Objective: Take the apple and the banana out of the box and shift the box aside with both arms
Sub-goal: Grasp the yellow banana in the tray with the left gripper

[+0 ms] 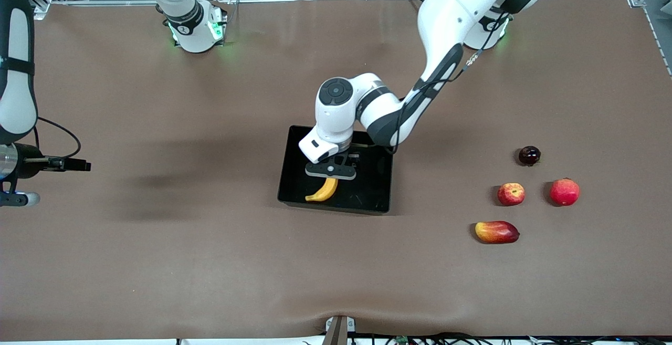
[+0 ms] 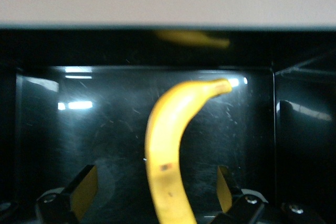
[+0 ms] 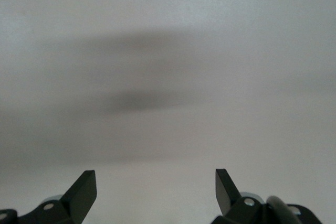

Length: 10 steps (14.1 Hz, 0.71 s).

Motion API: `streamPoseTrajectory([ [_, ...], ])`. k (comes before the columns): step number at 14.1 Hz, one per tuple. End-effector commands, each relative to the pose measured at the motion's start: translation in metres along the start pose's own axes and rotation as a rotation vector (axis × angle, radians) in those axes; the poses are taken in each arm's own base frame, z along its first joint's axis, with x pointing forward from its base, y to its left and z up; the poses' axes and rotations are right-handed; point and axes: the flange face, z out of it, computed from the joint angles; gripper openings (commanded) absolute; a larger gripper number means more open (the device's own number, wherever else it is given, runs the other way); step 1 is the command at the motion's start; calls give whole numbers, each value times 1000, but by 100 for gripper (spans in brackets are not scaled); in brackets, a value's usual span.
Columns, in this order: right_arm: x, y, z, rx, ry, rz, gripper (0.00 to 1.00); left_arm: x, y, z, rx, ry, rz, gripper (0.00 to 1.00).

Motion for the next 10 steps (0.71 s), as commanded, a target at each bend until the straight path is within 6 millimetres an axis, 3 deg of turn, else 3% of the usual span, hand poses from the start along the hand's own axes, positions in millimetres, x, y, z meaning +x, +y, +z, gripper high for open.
streamPoseTrajectory([
  [1, 0, -2, 4, 13, -20, -8, 100, -2, 7, 19, 13, 15, 9, 100],
  [4, -2, -19, 15, 101, -56, 11, 100, -18, 13, 45, 21, -2, 48, 100],
  [5, -4, -19, 16, 155, -63, 43, 100, -20, 11, 53, 29, -8, 46, 93],
  [7, -5, -27, 25, 194, -83, 74, 100, -28, 14, 64, 37, -21, 52, 57],
  [9, -6, -41, 27, 201, -113, 112, 100, -31, 12, 72, 44, -31, 50, 10],
  [10, -6, -51, 26, 210, -120, 119, 100, -32, 13, 73, 44, -31, 52, 0],
])
